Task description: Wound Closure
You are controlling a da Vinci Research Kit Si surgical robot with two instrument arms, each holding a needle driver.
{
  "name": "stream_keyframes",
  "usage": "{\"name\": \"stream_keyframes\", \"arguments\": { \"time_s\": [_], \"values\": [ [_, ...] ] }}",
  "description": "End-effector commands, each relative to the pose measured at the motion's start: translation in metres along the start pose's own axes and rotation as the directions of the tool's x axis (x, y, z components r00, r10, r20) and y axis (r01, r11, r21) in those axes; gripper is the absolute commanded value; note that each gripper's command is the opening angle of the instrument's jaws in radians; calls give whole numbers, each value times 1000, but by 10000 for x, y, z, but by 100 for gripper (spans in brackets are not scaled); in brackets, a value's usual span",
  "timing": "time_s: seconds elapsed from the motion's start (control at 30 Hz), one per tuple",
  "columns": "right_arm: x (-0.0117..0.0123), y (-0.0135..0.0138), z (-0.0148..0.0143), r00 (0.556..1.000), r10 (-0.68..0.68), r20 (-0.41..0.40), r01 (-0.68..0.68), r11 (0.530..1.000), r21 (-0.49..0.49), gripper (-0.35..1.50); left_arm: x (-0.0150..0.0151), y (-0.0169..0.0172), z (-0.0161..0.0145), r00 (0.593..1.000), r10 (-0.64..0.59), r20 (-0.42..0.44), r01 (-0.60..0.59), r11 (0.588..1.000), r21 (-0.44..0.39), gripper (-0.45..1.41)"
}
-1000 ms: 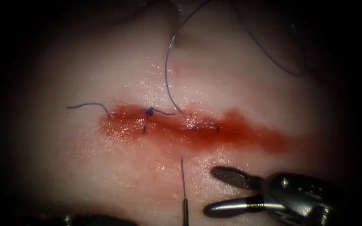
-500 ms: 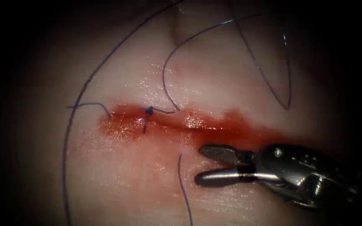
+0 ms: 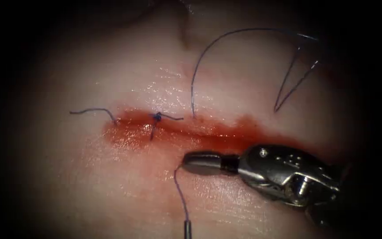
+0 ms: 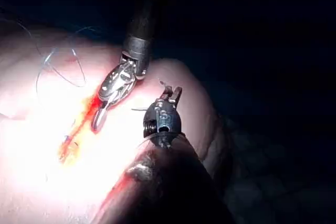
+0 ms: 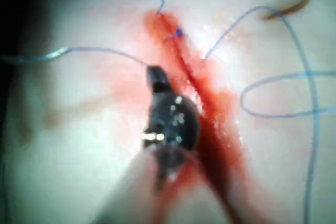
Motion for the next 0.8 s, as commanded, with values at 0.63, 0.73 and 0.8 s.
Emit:
{"name": "stream_keyframes", "arguments": {
  "time_s": [0.63, 0.73, 0.8],
  "values": [
    [-26, 4, 11, 999, -51, -3, 51, 999, 7, 71, 0, -8, -37, 1000, 30, 0, -30, 995, 93, -45],
    [-21, 2, 10, 995, -98, -8, 99, 995, 21, 84, 0, -8, -38, 1000, 28, 1, -28, 995, 99, -45],
    [-17, 1, 11, 991, -130, -10, 131, 991, 19, 96, 0, -8, -38, 999, 33, 1, -33, 994, 102, -45]
  ]
}}
